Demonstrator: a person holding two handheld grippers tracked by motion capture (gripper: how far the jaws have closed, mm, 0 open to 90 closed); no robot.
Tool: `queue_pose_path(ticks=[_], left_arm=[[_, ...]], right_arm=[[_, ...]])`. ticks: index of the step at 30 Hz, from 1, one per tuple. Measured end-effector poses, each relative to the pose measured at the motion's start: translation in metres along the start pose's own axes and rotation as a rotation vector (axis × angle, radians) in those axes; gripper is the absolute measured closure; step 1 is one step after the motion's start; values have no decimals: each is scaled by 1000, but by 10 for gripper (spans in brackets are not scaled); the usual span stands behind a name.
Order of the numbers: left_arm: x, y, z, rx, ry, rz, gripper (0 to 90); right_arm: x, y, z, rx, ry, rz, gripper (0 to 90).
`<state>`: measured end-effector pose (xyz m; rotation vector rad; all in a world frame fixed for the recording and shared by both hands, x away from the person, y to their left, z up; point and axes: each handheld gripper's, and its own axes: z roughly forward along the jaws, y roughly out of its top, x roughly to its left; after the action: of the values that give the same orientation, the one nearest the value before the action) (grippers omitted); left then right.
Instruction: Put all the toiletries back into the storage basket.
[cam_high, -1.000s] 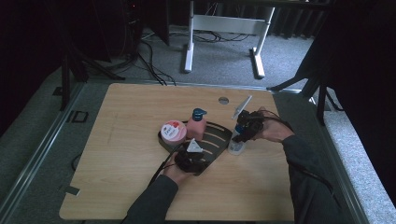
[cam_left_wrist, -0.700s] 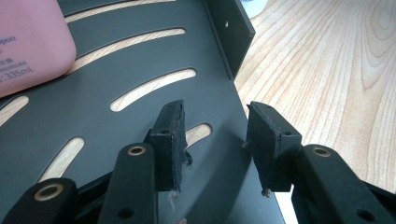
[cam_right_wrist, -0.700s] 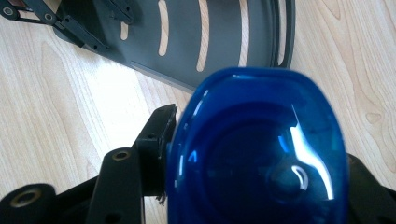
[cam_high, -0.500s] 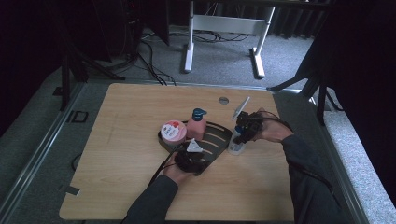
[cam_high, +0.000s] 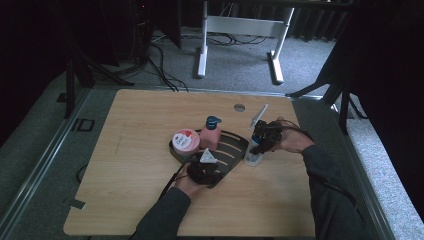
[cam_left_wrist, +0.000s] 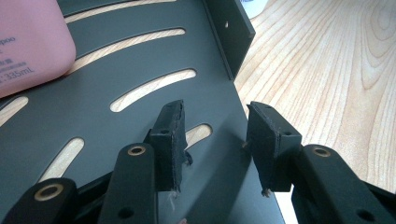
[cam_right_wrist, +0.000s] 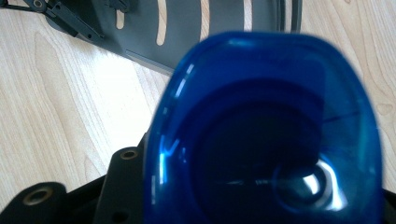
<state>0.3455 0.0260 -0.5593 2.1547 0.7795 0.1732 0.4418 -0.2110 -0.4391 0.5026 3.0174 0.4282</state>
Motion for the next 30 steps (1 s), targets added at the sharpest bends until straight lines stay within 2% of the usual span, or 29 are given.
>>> queue_pose_path(ticks=[6,30], left_arm=[[0,0,0,0,0,0,571],[0,0,0,0,1,-2,568]], right_arm=[[0,1,0,10,5,-5,539],[0,4,-1,35,9,-17,545]])
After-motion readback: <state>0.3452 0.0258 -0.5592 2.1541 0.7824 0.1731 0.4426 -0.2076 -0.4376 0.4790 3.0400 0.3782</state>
